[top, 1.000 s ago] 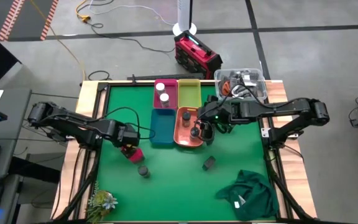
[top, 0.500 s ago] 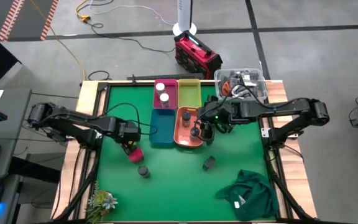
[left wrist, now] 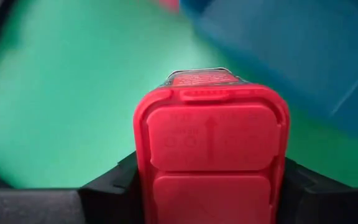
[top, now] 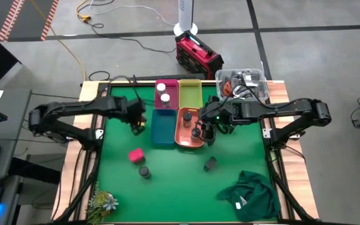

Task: Sort spices by type
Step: Put the top red seasoning can into the yellow tray

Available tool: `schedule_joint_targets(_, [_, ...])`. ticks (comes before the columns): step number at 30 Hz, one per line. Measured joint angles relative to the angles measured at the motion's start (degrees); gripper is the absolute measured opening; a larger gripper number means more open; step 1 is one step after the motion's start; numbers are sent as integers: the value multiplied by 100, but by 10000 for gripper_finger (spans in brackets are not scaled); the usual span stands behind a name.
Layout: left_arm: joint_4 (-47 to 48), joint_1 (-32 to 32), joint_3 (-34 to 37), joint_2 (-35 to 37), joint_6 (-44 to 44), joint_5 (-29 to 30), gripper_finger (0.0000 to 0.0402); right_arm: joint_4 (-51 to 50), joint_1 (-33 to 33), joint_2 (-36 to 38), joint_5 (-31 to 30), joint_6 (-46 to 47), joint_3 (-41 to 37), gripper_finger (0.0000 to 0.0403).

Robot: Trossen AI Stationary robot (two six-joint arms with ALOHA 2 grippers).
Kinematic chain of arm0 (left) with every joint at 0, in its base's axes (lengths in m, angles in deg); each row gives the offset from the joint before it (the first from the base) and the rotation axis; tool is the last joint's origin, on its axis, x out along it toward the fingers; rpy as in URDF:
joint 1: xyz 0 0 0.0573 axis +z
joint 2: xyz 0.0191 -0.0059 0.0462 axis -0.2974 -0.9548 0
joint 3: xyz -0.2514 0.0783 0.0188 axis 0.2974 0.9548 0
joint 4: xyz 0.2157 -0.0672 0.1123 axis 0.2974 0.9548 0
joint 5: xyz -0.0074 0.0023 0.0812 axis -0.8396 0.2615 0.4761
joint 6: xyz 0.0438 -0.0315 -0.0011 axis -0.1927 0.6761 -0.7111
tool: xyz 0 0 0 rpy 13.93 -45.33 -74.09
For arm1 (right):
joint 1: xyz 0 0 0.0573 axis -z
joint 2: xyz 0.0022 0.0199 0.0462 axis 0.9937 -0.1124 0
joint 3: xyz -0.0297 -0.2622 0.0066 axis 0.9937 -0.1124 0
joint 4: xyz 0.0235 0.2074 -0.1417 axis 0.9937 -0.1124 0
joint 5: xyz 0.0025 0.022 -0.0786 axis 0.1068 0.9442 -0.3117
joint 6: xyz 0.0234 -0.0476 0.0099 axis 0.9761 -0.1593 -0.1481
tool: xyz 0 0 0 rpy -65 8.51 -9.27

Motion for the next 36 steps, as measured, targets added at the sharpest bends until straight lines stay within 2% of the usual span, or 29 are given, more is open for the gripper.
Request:
schedule_joint_targets(7, [-599,461,-513,-2,-742,-1055,201,-63,-7,0,2,39,0,276])
schedule_joint_targets(15, [-2029,730,-720,-140,-1306,-1333,202,-38,-11,0,2,78,0,276])
schedule_joint_targets(19, [-2003,973,-1148,-786,-1501,-1500,202,-44,-33,0,6,151,0,276])
schedule_joint_targets(27, [-1754,1043,-2783,-2500,-2300,-1517,203,-760,-215,157,-1,492,0,276])
schedule_joint_targets(36, [-1700,1271,-4289,-3813,-2723,-1556,203,-1139,-499,304,-36,908,0,276])
